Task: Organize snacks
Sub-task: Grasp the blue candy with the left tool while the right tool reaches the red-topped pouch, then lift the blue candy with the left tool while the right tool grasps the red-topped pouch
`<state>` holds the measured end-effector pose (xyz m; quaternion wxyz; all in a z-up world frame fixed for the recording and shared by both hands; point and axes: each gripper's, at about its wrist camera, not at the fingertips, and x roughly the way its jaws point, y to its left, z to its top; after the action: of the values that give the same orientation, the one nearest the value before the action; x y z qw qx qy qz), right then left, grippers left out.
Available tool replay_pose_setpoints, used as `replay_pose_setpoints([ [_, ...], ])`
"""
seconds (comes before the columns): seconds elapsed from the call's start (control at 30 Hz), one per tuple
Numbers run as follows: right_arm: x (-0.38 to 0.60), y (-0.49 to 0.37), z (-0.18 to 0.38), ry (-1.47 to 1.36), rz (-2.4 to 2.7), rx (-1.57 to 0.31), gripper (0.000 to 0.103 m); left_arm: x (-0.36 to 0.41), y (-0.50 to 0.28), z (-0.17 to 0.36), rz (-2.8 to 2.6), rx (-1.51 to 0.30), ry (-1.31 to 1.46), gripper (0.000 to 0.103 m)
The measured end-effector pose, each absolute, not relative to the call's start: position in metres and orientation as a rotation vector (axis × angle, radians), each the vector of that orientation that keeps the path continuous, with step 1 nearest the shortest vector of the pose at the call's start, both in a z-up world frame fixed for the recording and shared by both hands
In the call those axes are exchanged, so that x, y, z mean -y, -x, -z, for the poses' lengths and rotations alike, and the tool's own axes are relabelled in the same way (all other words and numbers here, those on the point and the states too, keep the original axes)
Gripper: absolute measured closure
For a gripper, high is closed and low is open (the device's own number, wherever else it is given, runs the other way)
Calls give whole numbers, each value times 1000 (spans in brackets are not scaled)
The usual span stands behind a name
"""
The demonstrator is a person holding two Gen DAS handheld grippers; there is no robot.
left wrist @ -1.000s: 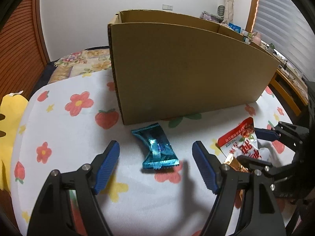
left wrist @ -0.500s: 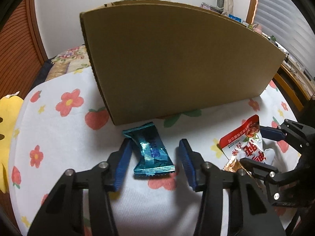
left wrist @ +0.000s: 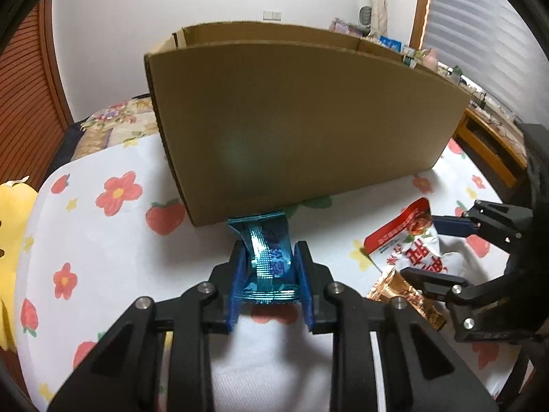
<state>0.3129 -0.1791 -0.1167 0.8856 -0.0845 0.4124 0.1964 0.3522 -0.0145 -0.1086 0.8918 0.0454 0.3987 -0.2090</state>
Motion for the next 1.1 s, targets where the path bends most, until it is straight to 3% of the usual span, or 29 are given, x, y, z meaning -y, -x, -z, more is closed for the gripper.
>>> replay_pose_setpoints([
  [0.6,177,-314,117,187,-404,-855,43,0,-341,88,448,-759,-80,77],
  [0.67,176,-313,117,188,-416,-855,55,1,-337,85,449,-751,-84,77],
  [1.1,192,-303,90,177,-408,-810,81,9,-316,68,447,-724,-113,77],
])
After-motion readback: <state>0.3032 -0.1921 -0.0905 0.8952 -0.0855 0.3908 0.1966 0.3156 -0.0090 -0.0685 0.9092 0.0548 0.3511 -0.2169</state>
